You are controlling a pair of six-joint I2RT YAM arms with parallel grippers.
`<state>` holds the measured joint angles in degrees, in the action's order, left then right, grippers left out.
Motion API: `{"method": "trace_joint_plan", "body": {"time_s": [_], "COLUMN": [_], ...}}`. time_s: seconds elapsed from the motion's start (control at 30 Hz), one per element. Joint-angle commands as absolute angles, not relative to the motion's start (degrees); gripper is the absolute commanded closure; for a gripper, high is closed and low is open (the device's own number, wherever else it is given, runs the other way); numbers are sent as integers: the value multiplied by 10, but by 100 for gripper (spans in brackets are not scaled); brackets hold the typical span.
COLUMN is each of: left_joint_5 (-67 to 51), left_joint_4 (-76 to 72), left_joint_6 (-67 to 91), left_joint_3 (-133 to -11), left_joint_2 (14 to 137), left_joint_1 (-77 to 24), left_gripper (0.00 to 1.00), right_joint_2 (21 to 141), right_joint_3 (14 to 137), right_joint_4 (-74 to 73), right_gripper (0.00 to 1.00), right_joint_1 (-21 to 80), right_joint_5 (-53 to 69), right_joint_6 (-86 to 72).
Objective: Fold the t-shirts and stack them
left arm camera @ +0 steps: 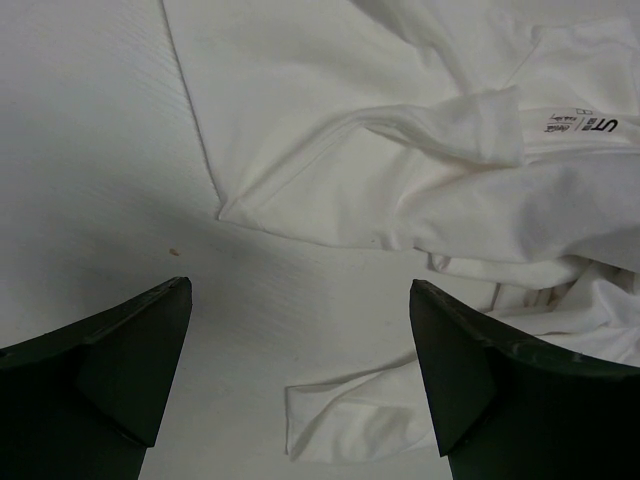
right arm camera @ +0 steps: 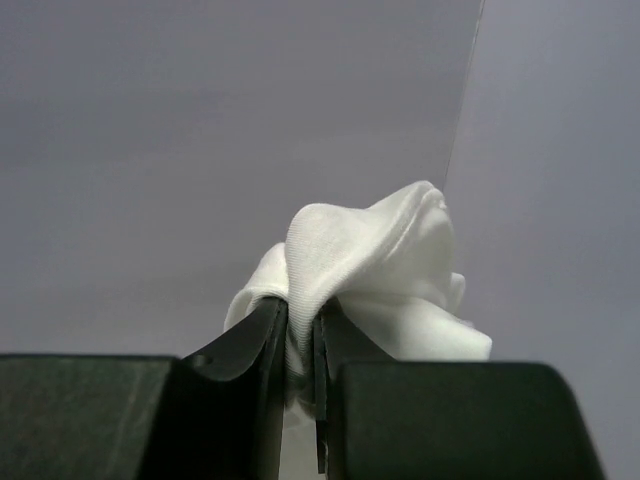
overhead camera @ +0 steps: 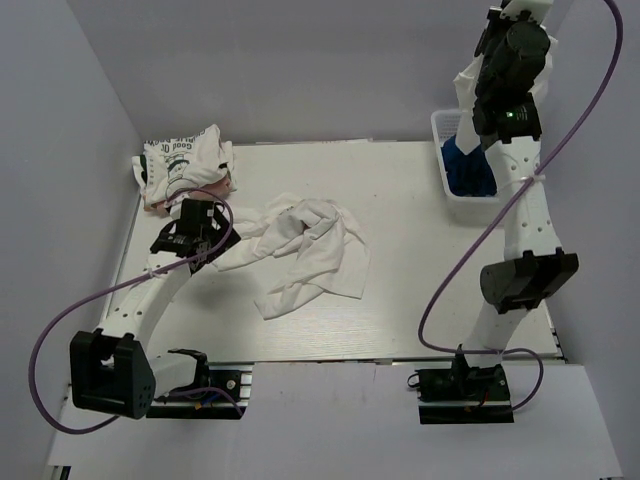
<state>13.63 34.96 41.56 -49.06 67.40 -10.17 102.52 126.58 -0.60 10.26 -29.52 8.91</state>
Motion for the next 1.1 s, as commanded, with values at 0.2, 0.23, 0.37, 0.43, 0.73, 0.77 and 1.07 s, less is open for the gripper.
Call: {"method": "trace_joint_plan", "body": {"time_s": [0.2,0.23,0.37,0.43,0.73,0.77,1.07], "left_joint_5": [163,170,178,190,167,167,131], "left_joint_4": [373,383,388,399,353,345,228], "left_joint_6": [425,425,432,432,440,439,389], "left_joint_3": [-533,-539,-531,-524,-476,-469,-434], "left_joint_2": [707,707,689,678,701,707,787], "left_joint_1": [-98,-98,-93,-93,-88,-88,-88], "left_gripper": [0,0,0,0,0,0,0], "right_joint_2": [1150,1156,1201,1199,1014,986,864], "right_joint_3": [1174,1141,1094,1103,1001,983,781], "right_joint_4": [25,26,-23,-69,-163,-160,-173], "right_gripper": [100,100,72,32,10,10,10], "right_joint_1": [-45,-58,-74,-71,-6,23,155], "right_joint_5": [-129,-127,-128,-129,-101,-93,-11], "right_joint_6": [-13,-20,-45,-41,-4,-4,-38]}}
